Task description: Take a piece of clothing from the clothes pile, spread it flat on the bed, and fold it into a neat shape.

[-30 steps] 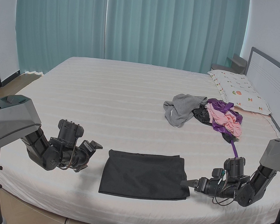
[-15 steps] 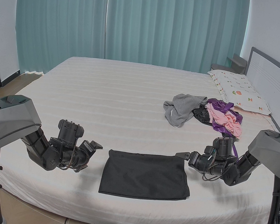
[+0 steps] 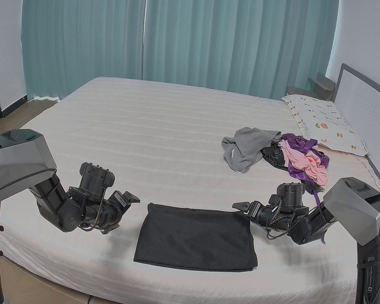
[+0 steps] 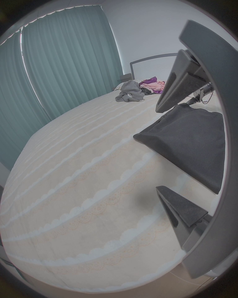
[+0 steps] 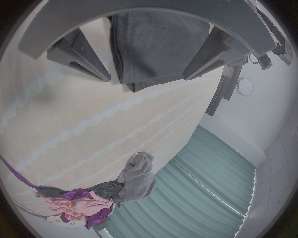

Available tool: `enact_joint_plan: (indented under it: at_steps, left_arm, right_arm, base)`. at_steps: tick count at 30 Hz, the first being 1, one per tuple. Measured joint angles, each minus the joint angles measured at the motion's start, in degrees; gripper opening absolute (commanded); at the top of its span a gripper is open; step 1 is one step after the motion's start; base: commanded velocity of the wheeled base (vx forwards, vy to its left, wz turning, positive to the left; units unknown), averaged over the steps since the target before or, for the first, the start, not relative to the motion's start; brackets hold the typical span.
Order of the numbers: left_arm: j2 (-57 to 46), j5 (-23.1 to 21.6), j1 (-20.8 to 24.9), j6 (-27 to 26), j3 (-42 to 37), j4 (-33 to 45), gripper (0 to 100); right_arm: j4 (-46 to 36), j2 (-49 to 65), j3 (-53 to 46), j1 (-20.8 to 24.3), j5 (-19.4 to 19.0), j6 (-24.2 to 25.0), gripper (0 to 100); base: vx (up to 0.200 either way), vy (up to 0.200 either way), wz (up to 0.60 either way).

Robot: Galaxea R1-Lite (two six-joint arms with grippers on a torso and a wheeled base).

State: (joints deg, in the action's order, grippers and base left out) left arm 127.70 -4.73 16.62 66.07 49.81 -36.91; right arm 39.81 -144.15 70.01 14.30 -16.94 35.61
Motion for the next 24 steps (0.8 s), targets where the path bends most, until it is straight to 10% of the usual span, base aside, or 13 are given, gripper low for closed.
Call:
enact_joint_plan:
  at_steps: [1,2,24]
  left_arm:
    - [0.00,0.00,0.00,0.00,0.00,0.00,100]
    - [0.00,0.00,0.00,0.00,0.00,0.02,100]
    - [0.00,0.06,0.13,-0.26,0.00,0.00,100]
  right_arm:
    - [-0.13,-0.24,0.22,0.17,0.01,-0.02,100]
    - [-0.29,-0.45,0.46,0.26,0.06,-0.04,0]
    - [-0.29,-1.38,3.06,-1.07,2.34,0.07,0]
  base:
    - [0.000,0.000,0.00]
    - [0.000,0.000,0.00]
    - [0.000,0.000,0.00]
